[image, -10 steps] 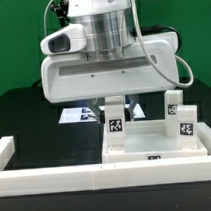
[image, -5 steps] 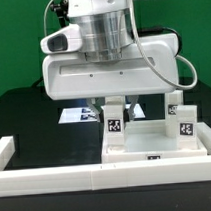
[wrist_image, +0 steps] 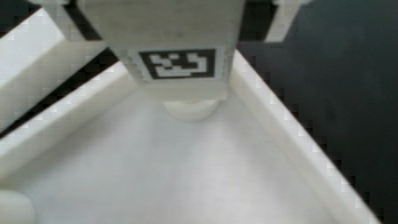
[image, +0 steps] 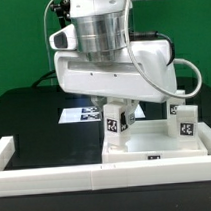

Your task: Assemble square table

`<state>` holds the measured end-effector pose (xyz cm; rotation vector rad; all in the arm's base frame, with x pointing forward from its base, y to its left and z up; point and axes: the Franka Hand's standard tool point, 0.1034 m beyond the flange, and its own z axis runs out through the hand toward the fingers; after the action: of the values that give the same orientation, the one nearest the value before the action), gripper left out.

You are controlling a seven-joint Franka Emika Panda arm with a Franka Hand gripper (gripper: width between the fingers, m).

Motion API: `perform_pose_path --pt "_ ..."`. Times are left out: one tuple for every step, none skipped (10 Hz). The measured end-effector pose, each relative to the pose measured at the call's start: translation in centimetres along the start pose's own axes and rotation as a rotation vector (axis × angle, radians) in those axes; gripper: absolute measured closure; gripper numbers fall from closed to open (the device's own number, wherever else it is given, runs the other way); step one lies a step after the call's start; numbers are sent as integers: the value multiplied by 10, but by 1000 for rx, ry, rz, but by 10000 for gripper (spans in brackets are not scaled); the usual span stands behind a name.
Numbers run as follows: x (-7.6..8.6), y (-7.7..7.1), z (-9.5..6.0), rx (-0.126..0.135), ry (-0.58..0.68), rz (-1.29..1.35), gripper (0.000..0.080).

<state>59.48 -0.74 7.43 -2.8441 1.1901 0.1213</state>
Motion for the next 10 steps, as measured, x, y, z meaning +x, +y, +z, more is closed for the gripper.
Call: perform_pose_path --pt "-1 -1 0 0 0 73 509" --pt "-1 -1 0 0 -1 165 509" --pt "-1 -1 0 1 -1 240 509" --pt "-1 -1 0 1 -2 304 509" --pt "-1 -1 0 1 -2 322 505" --pt "-1 -1 1 1 -2 298 505" --pt "-1 -1 0 0 -2 263 312" --pt "-2 -1 0 -1 -2 210 187" --pt "-2 -1 0 -3 -2 142 187" --pt "-2 -1 1 -3 -3 41 161"
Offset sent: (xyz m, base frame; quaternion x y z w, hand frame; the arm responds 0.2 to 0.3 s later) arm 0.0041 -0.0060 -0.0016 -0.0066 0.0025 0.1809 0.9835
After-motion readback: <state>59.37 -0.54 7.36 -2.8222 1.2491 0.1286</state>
